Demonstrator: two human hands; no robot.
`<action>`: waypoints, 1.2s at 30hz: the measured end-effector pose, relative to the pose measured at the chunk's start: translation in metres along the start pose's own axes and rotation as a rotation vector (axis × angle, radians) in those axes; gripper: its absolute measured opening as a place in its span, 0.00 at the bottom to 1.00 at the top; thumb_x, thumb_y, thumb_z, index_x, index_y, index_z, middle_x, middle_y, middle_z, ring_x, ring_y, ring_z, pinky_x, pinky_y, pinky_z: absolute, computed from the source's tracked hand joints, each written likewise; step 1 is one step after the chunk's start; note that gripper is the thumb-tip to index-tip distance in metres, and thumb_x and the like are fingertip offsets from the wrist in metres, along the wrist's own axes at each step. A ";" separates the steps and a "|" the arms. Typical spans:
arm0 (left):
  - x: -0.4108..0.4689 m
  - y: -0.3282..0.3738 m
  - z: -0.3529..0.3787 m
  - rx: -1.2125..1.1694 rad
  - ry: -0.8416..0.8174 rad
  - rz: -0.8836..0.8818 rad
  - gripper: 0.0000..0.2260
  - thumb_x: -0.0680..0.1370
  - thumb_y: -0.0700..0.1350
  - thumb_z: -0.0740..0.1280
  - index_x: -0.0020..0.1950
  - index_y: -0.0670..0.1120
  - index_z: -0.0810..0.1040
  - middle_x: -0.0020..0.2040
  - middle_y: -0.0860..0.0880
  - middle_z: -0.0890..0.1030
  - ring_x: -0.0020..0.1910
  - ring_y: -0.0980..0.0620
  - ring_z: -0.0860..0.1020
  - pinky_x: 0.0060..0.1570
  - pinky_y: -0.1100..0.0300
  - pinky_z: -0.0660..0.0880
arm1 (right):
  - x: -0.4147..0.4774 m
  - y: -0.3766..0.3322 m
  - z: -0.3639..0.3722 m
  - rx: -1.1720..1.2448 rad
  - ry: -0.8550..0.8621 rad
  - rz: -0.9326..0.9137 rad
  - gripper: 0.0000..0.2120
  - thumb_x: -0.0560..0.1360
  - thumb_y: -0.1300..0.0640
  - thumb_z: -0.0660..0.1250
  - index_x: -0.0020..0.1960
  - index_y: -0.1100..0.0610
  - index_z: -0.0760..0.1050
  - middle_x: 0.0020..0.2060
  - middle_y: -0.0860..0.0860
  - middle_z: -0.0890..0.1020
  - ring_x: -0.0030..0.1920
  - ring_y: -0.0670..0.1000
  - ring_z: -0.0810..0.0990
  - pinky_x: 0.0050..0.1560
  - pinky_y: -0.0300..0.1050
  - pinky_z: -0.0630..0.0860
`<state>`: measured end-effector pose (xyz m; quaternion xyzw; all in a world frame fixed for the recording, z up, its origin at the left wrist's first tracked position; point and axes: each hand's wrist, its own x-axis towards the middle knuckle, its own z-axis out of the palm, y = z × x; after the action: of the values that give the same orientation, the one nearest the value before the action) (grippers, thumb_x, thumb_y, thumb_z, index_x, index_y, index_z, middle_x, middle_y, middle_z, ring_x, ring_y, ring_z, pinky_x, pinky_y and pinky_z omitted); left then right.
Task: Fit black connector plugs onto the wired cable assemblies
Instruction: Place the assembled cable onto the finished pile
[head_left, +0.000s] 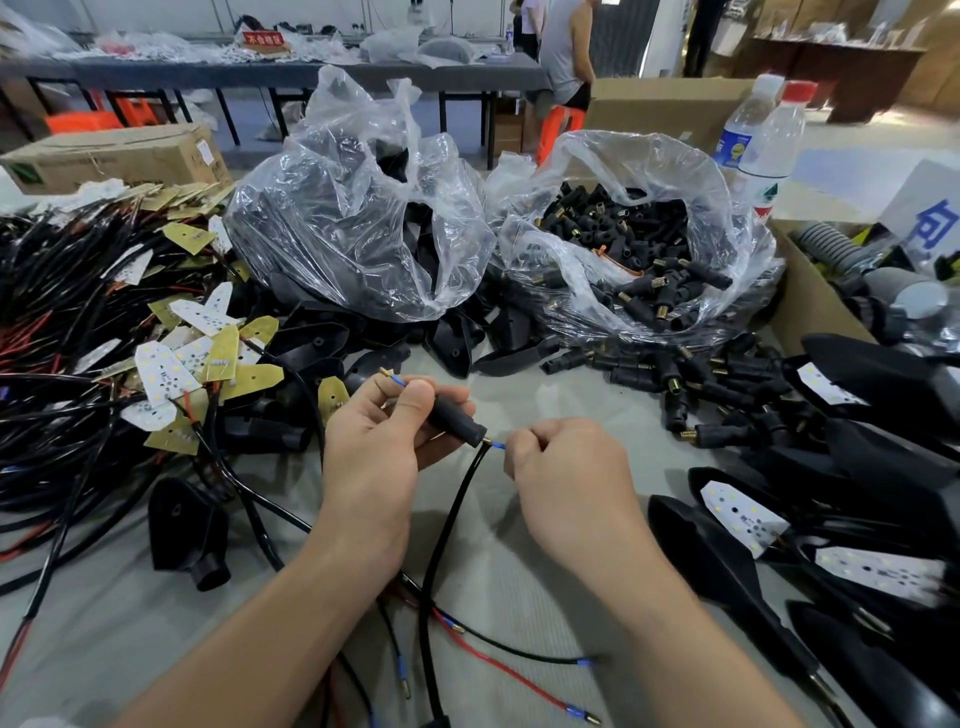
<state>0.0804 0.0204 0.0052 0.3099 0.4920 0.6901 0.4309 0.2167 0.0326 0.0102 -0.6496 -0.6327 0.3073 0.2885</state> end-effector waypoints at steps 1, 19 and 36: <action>0.001 0.000 0.000 -0.001 0.011 -0.001 0.11 0.84 0.38 0.63 0.43 0.44 0.79 0.43 0.42 0.87 0.43 0.46 0.87 0.38 0.59 0.82 | 0.001 0.001 0.000 0.049 -0.012 -0.003 0.17 0.78 0.54 0.63 0.33 0.60 0.75 0.23 0.49 0.71 0.29 0.50 0.68 0.28 0.43 0.64; 0.003 0.003 -0.002 -0.155 0.058 -0.195 0.09 0.84 0.41 0.63 0.46 0.42 0.78 0.39 0.44 0.87 0.36 0.52 0.86 0.32 0.63 0.80 | 0.001 0.005 -0.012 0.779 -0.268 -0.005 0.14 0.81 0.57 0.65 0.39 0.54 0.83 0.27 0.54 0.76 0.26 0.47 0.69 0.27 0.34 0.66; 0.000 0.003 -0.002 -0.110 0.013 -0.198 0.07 0.85 0.40 0.63 0.49 0.40 0.77 0.40 0.43 0.87 0.36 0.50 0.86 0.34 0.62 0.81 | -0.001 0.006 -0.004 0.452 0.069 -0.187 0.05 0.70 0.50 0.79 0.37 0.46 0.84 0.29 0.49 0.82 0.29 0.45 0.76 0.32 0.42 0.72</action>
<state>0.0779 0.0194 0.0075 0.2312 0.4844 0.6723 0.5099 0.2238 0.0315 0.0084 -0.5174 -0.5950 0.3908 0.4750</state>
